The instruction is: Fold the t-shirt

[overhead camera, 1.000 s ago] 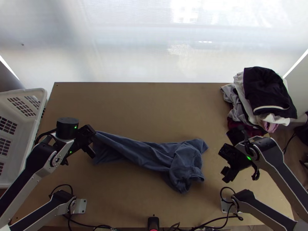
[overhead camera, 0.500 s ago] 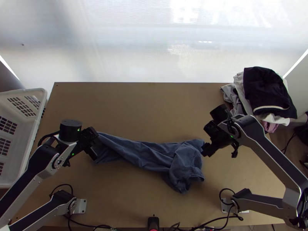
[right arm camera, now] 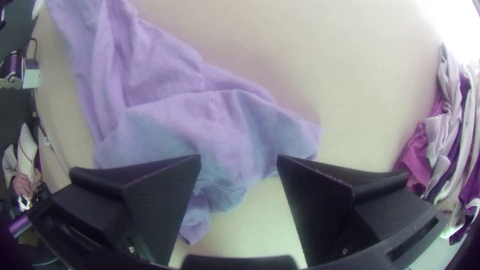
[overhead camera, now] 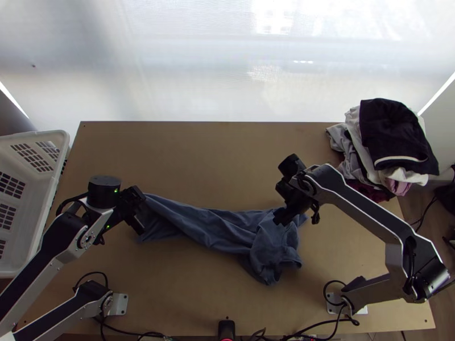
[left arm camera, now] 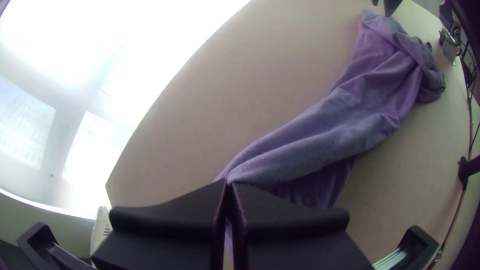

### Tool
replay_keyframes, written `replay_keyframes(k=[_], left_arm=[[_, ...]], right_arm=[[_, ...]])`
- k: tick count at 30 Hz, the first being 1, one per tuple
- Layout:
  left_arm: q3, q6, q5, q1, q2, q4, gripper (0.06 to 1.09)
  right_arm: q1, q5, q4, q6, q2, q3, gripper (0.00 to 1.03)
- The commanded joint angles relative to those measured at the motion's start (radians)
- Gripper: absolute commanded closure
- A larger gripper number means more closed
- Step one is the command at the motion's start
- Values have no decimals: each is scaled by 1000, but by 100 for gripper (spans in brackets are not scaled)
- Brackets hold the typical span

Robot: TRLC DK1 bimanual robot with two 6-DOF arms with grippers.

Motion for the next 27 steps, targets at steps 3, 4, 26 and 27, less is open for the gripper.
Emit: replay_keyframes(k=[3,4,26,27], left_arm=[[2,7,-1,13,3,7,105],[0,7,-1,13,5,7,105],[69,79,38,236,48,50,105],[77,84,39,249,49,47,105]], right_arm=[[25,-5,18,7,32,-80,31],[25,-7,18,4,28,-91,33],[-147,-129,-298,-203,-325,78,100],[-147,-137,-341,-215,-345,96,100]])
